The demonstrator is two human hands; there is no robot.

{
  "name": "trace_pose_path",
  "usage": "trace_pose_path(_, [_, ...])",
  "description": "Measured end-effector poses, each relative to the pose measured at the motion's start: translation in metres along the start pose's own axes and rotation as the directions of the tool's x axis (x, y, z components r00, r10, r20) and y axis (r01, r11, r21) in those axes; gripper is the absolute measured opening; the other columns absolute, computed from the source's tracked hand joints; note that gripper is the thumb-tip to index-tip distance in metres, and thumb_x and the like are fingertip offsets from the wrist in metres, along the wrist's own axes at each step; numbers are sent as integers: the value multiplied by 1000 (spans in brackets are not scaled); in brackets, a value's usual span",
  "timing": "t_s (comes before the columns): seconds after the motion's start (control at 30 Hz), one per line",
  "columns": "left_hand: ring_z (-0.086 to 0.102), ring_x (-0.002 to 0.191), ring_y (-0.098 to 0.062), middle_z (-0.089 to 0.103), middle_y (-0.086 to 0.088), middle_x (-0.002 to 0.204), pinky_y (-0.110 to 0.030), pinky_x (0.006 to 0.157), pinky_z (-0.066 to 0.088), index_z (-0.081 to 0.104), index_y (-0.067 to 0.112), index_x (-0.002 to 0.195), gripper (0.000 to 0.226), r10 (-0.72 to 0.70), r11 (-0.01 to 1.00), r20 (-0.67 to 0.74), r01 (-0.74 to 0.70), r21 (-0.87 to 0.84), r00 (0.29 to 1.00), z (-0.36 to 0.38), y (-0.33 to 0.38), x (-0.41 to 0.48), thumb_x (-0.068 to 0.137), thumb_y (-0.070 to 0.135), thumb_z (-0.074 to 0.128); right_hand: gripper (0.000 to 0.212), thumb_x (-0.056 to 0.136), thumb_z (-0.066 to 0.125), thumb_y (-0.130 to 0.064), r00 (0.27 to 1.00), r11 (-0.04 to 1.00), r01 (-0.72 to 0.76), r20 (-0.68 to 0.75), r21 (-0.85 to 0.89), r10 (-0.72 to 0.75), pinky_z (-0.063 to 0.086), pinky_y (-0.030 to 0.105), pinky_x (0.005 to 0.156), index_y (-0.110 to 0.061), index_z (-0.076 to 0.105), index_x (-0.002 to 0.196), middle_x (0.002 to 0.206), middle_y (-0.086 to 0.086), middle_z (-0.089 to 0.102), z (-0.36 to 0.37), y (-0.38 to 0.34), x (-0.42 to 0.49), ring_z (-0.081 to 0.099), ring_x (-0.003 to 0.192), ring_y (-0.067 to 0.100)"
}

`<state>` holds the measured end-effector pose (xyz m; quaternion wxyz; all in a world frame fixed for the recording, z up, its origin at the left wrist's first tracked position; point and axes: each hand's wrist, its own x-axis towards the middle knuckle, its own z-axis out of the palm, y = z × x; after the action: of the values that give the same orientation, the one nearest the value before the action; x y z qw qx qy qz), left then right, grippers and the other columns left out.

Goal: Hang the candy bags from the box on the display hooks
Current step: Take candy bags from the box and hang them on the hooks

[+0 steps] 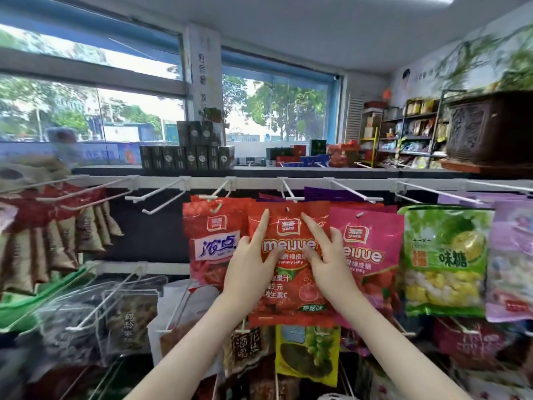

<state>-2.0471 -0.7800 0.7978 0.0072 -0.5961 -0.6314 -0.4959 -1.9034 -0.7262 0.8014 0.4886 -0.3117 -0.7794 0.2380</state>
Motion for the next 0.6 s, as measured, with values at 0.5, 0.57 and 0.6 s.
trace_pose_path(0.5, [54,85,-13,50,-2,104,-20,71,45,0,38,150,71,44,997,-12,-43,69,999,18,-11,-5,97,41,47,65,98,45,-9,999,994,-6,-34,-109,2,28,18,101,-50,17,141,125,2,29,8,13,-5,37,113,10])
trace_pose_path(0.57, [51,81,-7,49,2,104,-10,64,38,-5,40,146,72,70,995,-51,-67,69,996,19,-9,-8,97,40,48,64,98,44,-9,997,993,47,-58,-111,-53,27,11,99,-51,17,138,119,-2,29,8,13,-7,38,107,6])
trace_pose_path(0.6, [49,78,-5,48,4,102,-8,60,37,-7,40,144,72,95,994,-73,-90,69,993,19,-9,-10,97,39,48,63,98,44,-9,994,992,71,-71,-105,-79,26,4,97,-51,19,138,118,-4,29,7,14,-9,39,106,3])
